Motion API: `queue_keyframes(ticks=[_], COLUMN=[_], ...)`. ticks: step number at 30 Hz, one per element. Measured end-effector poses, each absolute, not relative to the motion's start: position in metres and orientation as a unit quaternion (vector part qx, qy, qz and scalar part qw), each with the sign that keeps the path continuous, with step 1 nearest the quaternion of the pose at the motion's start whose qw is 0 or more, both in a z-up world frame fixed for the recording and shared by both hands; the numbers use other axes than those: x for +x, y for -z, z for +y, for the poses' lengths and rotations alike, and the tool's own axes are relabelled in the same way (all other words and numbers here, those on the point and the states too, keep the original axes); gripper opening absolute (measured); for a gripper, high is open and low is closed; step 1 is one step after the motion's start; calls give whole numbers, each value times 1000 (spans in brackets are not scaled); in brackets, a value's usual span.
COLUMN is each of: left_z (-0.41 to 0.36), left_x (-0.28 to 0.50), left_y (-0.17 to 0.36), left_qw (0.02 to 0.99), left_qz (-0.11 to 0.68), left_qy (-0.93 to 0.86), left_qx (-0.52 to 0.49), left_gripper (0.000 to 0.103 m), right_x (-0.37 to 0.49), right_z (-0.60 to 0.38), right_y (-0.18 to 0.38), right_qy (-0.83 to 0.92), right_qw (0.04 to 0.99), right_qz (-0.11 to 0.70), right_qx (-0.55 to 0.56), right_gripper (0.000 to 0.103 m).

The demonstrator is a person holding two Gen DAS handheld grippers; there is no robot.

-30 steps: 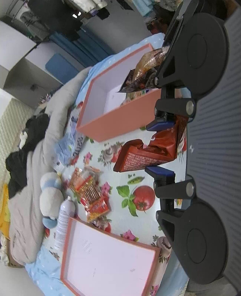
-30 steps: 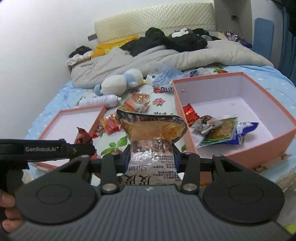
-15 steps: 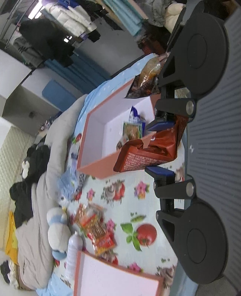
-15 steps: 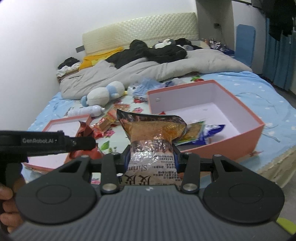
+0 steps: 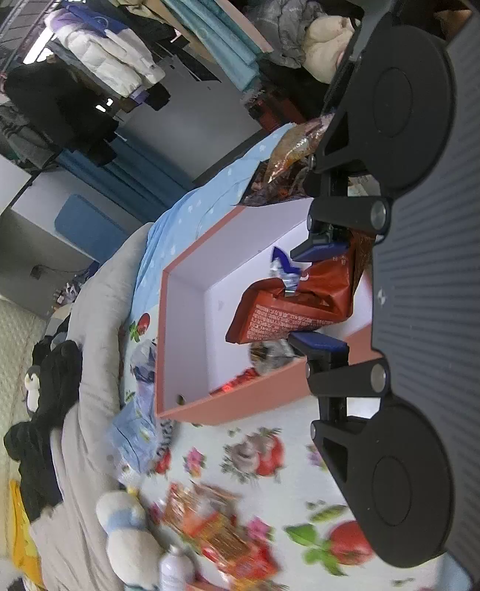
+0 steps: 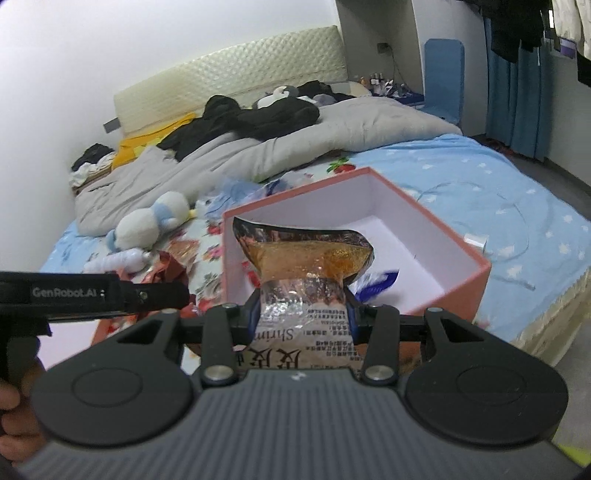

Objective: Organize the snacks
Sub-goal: 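Carry the red wrapper and shrimp packet over the deep pink box, then open both tools to drop the packets into the deep pink box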

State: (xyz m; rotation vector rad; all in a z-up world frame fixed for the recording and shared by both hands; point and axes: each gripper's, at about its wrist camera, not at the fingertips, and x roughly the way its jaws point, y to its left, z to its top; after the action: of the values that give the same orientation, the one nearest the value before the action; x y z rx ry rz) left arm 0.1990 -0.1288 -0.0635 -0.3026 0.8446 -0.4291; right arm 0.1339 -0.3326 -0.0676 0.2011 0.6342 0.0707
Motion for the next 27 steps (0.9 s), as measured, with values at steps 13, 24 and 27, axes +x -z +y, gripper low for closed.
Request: queue_keyframes(ticks=[13, 24, 27], left_z=[-162, -177, -177], left_x=[357, 399, 397], left_y=[105, 128, 130], left_qw=[860, 841, 840], left_qz=[452, 502, 510], left_qy=[210, 190, 178], left_qx=[-110, -65, -60], left_gripper=[47, 49, 55], right_x=[261, 296, 295], right_z=[-353, -360, -363], right_y=[104, 129, 131], right_qy=[-7, -5, -10], right_qw=[930, 905, 899], right_qz=[357, 412, 421], right_qx=[89, 108, 122], right_gripper=[46, 48, 60])
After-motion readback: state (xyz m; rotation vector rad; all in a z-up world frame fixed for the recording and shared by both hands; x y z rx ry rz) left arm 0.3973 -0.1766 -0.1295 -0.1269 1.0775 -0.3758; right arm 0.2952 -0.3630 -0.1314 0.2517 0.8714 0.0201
